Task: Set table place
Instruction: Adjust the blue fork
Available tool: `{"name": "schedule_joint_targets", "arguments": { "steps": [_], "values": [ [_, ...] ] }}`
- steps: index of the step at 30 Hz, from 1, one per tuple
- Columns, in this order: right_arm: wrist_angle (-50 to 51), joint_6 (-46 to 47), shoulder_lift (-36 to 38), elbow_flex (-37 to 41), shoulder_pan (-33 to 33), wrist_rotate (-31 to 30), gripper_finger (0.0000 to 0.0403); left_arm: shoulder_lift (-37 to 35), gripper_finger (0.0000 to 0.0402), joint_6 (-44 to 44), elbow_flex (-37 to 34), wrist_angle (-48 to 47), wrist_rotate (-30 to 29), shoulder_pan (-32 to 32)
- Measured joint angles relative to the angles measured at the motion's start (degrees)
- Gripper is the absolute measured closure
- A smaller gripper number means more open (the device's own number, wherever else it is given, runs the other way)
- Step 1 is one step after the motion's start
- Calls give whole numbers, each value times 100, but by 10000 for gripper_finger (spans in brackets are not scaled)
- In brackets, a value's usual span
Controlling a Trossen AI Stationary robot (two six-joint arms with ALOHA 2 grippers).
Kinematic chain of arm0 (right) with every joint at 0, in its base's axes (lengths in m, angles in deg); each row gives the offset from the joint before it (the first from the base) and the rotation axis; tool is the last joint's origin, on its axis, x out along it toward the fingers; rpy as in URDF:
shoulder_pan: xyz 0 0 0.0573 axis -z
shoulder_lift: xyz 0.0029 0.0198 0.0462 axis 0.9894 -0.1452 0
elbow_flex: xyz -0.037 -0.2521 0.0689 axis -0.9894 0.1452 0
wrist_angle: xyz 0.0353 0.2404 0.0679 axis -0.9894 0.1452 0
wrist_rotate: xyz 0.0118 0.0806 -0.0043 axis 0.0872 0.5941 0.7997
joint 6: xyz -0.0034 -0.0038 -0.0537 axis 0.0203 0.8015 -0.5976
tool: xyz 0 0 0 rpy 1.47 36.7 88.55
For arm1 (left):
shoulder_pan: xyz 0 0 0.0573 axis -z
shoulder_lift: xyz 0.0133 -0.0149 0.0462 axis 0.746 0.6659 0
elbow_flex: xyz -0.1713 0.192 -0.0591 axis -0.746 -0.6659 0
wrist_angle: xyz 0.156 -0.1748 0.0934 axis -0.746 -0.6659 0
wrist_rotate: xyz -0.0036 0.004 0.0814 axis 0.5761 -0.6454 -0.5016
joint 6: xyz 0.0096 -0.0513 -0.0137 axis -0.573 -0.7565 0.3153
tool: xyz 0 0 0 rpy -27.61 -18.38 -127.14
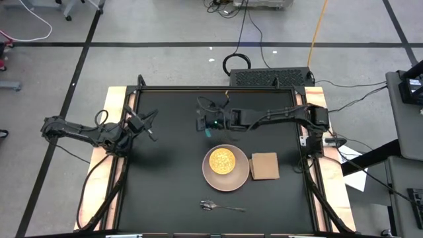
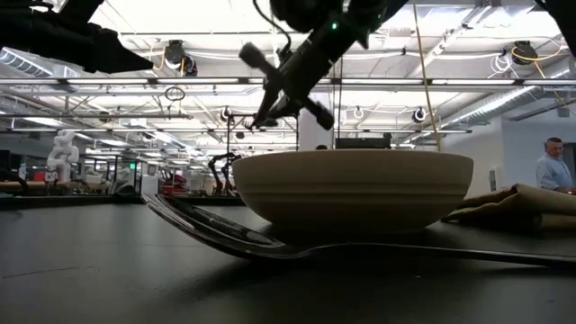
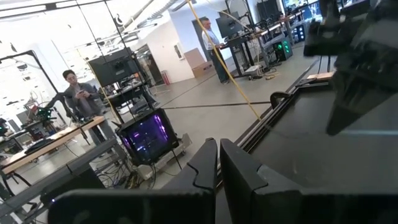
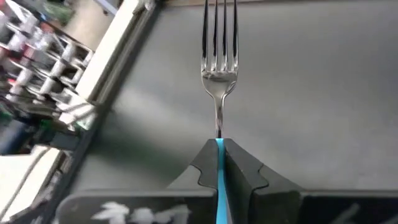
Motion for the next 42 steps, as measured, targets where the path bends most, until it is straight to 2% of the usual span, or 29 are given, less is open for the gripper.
{"name": "schedule_joint_targets", "arguments": {
  "steps": [2, 6, 12, 16, 19, 31, 36, 42],
  "values": [
    [-241, -15, -131, 0, 25, 148, 403, 2, 376, -10, 0, -49, 0, 0],
    [-97, -152, -186, 0, 44, 220, 403, 2, 376, -9, 0, -76, -2, -2],
    [736, -483, -4, -2, 142, 205, 403, 2, 376, -46, 0, -130, -2, 0],
    [1646, -495, 117, 0, 178, -253, 403, 2, 376, -96, 0, -220, -1, 0],
    [1936, -494, 233, 2, 232, -575, 403, 0, 376, -105, 0, -231, -2, 0],
    [2602, -514, 253, 9, 656, -607, 403, 1, 376, -185, 0, -254, 0, 0],
    [2564, -234, 251, 455, 763, -605, 403, 0, 376, -183, 0, -254, 0, 0],
    [1720, 123, 249, 1048, 766, -406, 403, 2, 376, -212, 0, -321, 0, 0]
  ]
}}
